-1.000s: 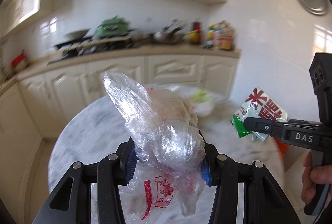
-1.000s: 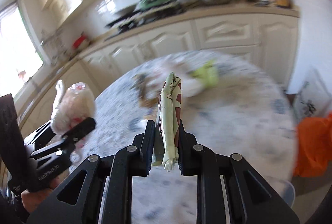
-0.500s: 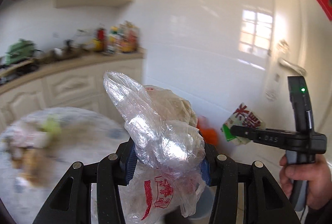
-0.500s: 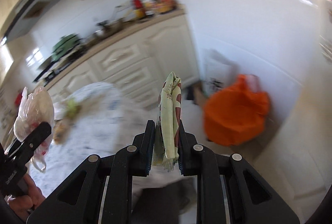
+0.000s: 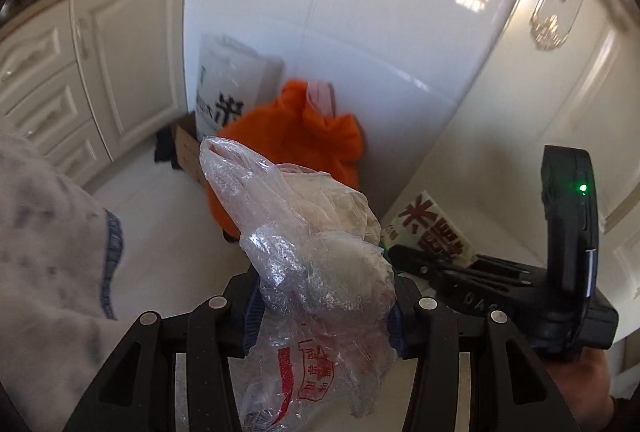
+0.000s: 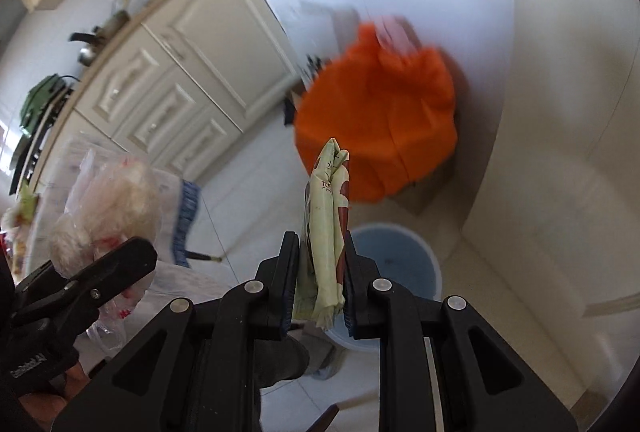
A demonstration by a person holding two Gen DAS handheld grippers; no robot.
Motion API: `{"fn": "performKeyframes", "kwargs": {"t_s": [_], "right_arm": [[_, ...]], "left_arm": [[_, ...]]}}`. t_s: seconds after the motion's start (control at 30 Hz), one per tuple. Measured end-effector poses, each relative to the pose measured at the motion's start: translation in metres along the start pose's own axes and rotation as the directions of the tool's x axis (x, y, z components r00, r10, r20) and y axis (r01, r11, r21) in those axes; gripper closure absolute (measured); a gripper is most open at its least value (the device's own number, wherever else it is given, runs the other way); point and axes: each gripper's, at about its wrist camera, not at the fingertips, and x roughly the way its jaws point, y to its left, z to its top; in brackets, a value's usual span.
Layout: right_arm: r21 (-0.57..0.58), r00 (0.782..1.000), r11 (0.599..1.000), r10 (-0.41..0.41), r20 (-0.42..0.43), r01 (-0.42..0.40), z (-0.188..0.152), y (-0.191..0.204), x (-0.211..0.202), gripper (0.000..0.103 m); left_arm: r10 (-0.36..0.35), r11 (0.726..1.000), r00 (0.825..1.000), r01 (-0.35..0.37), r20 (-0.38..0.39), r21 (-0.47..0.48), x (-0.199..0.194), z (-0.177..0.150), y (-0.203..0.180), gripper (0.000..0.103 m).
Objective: Collect trash
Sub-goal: 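Carry both items to the blue bin and open both tools over it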
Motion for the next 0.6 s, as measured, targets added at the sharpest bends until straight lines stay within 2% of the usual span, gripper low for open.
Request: {"fn": "performKeyframes", "kwargs": {"t_s": [0.1, 0.2, 0.27, 0.3, 0.33, 0.37, 0.43, 0.53, 0.6], "right_arm": [[0.039, 0.999, 0.999, -0.001, -0.048, 0.003, -0.007, -0.022, 0.035, 0.084], [0.086, 0.995, 0.996, -0.018, -0.095, 0.027, -0.015, -0.042, 0.066, 0.08], [0.13, 0.991, 0.99, -0.033, -0.128, 0.05, -0.023, -0.054, 0.081, 0.071], [0.15, 0.99, 0.986, -0.048, -0.136, 0.069, -0.026, -0.059, 0.085, 0.053], [0.173, 0.989, 0.982, -0.046, -0.141, 0.07, -0.031, -0.062, 0.086, 0.033], [0.188, 0.989, 0.98, -0.042, -0.141, 0.068, -0.035, -0.064, 0.086, 0.026], [0.198, 0.987, 0.976, -0.067, -0.143, 0.095, -0.043, -0.064, 0.081, 0.025], [0.206, 0.99, 0.974, -0.066, -0.124, 0.091, -0.051, -0.062, 0.069, 0.021], [0.168, 0.992, 0.983, -0.062, -0.108, 0.079, -0.055, -0.059, 0.066, 0.018]], "left_arm": [[-0.005, 1.0, 0.997, 0.006, -0.074, 0.004, 0.037, 0.013, 0.01, 0.057], [-0.013, 1.0, 0.982, 0.013, -0.189, 0.002, 0.088, 0.023, 0.018, 0.055], [-0.011, 1.0, 0.967, 0.015, -0.254, 0.015, 0.111, 0.024, 0.015, 0.051], [-0.001, 1.0, 0.958, 0.009, -0.285, 0.026, 0.121, 0.031, 0.014, 0.044], [0.013, 0.999, 0.955, -0.003, -0.295, 0.033, 0.125, 0.032, 0.014, 0.037], [0.013, 1.0, 0.956, -0.004, -0.292, 0.031, 0.127, 0.04, 0.016, 0.033], [0.027, 0.999, 0.961, -0.021, -0.274, 0.026, 0.123, 0.046, 0.017, 0.014], [0.06, 0.998, 0.971, -0.054, -0.232, 0.032, 0.111, 0.054, 0.022, 0.007], [0.088, 0.996, 0.978, -0.081, -0.188, 0.042, 0.104, 0.046, 0.022, 0.004]]}}
